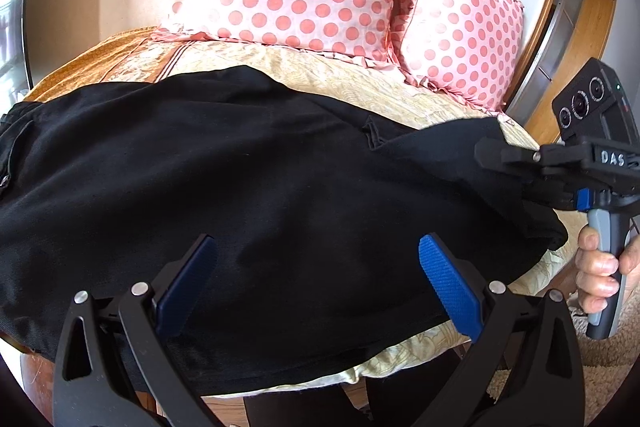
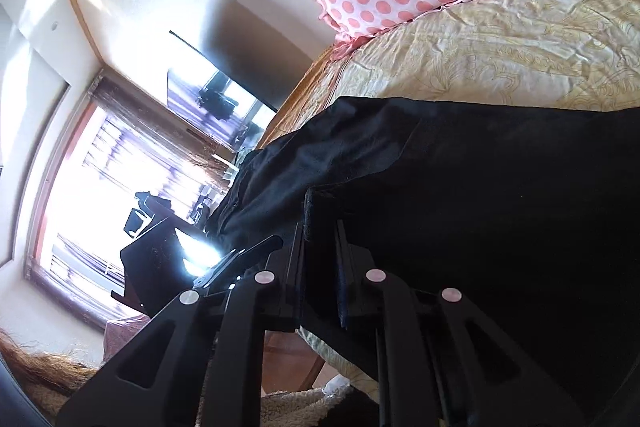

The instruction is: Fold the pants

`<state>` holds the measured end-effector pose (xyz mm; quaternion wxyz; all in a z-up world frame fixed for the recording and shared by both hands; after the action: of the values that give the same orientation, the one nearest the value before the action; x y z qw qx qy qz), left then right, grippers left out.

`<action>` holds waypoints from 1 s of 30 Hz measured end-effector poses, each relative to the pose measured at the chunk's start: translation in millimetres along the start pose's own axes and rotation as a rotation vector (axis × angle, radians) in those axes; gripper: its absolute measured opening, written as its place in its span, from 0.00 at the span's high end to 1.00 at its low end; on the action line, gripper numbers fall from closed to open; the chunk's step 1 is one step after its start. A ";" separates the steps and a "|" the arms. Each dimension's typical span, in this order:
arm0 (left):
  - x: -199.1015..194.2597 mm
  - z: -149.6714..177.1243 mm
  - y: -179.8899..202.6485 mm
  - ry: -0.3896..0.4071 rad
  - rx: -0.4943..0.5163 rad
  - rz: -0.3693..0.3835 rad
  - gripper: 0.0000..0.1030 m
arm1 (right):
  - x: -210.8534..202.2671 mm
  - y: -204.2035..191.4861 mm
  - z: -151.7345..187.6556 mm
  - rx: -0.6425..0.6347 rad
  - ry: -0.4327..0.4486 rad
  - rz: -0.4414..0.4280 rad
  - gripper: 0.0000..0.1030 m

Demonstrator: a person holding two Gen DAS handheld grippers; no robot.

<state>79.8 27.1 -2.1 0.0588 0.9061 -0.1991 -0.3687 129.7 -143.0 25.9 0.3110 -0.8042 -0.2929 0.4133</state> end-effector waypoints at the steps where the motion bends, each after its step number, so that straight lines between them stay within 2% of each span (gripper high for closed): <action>1: -1.5 -0.2 -1.7 0.004 -0.004 -0.004 0.02 | 6.1 -0.9 3.3 -0.018 -0.019 0.018 0.87; 4: -7.1 -0.6 -8.5 0.018 -0.020 -0.022 0.02 | 27.4 1.8 25.8 -0.088 -0.103 0.124 0.86; 6: -10.1 -1.8 -13.5 0.024 -0.037 -0.028 0.02 | 33.8 6.9 37.6 -0.107 -0.133 0.160 0.85; 7: -12.0 -2.1 -16.2 0.028 -0.048 -0.027 0.02 | 34.0 6.7 39.7 -0.106 -0.143 0.150 0.81; 8: -13.5 -2.5 -18.6 0.029 -0.056 -0.026 0.02 | 33.8 5.8 39.8 -0.106 -0.155 0.135 0.68; 10: -16.5 -3.0 -21.6 0.035 -0.063 -0.031 0.02 | 29.4 -2.0 41.1 -0.132 -0.152 0.112 0.58; 14: -19.5 -5.6 -23.6 0.046 -0.062 -0.044 0.02 | 20.2 -25.9 42.2 -0.227 -0.128 0.035 0.58; 18: -23.2 -6.8 -23.1 0.062 -0.064 -0.043 0.02 | 9.7 -28.1 30.8 -0.250 -0.010 0.083 0.58; 20: -24.6 -7.2 -23.3 0.067 -0.063 -0.047 0.02 | 24.6 -21.1 30.9 -0.249 -0.044 0.138 0.58; 22: -26.3 -7.5 -25.2 0.071 -0.067 -0.053 0.02 | 48.2 -12.9 44.6 -0.254 -0.160 0.177 0.58; 23: -27.4 -7.9 -26.7 0.072 -0.071 -0.057 0.02 | 51.5 -16.1 50.7 -0.305 -0.128 0.196 0.57; 25: -31.6 -8.1 -30.7 0.079 -0.081 -0.069 0.02 | 57.3 -23.8 53.5 -0.353 -0.143 0.239 0.56; 28: -41.2 -9.9 -39.8 0.100 -0.096 -0.099 0.02 | 53.5 -26.9 46.8 -0.340 -0.066 0.207 0.56; 30: -49.8 -10.6 -48.1 0.119 -0.115 -0.129 0.02 | 59.5 -21.8 48.2 -0.340 -0.086 0.237 0.56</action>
<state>70.1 90.8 25.5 0.0985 0.9324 -0.1150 -0.3282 113.2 -73.4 -9.1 0.1072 -0.8555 -0.2749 0.4255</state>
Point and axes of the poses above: each gripper's, at about its wrist camera, not at the fingertips, and x roughly the way its jaws point, y to its right, z to its underside, the point moved 2 cm from there along x, roughly the way its jaws point, and after that the axes turned 1 degree about y, right-handed, at the moved point
